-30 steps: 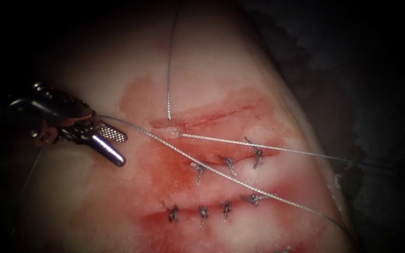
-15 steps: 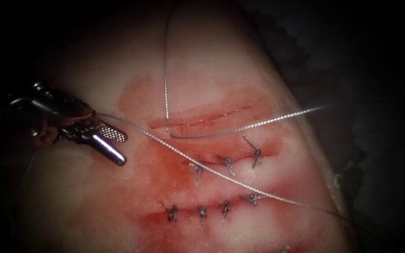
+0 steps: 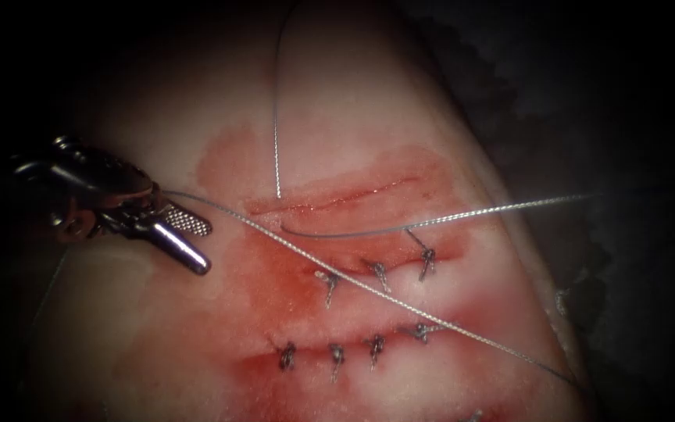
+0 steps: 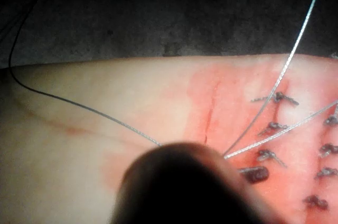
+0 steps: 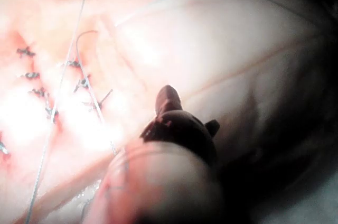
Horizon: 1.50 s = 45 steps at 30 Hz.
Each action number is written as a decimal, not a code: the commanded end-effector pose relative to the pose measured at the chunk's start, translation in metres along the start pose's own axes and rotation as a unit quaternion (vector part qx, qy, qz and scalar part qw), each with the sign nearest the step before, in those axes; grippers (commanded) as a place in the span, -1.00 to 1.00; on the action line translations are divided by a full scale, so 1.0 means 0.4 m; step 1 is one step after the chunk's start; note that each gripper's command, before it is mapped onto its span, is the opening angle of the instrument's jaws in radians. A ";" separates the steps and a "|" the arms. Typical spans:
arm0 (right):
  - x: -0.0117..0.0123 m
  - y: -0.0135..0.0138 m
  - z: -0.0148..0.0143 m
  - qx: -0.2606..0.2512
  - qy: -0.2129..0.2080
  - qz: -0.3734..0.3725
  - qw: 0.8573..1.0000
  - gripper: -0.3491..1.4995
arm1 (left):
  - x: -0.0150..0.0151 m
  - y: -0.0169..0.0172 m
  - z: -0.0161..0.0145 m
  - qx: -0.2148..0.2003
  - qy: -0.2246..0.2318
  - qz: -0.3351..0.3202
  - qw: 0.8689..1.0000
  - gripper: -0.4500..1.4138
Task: Wound Closure
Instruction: Pull the thread completely through the tissue using the right gripper, leaving a short tail at the top half of the tissue
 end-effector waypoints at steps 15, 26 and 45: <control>-0.0284 0.0495 0.0603 -0.175 0.119 0.060 0.975 0.27 | -0.0020 0.0011 0.0011 -0.001 -0.002 0.001 1.000 0.19; -0.0099 0.0399 0.0844 -0.093 0.311 0.151 0.934 0.14 | -0.0018 0.0010 0.0017 -0.003 -0.003 0.001 1.000 0.19; 0.0132 0.0298 0.0819 -0.060 0.435 0.142 0.887 -0.09 | -0.0008 0.0014 0.0034 -0.002 0.000 0.001 1.000 0.19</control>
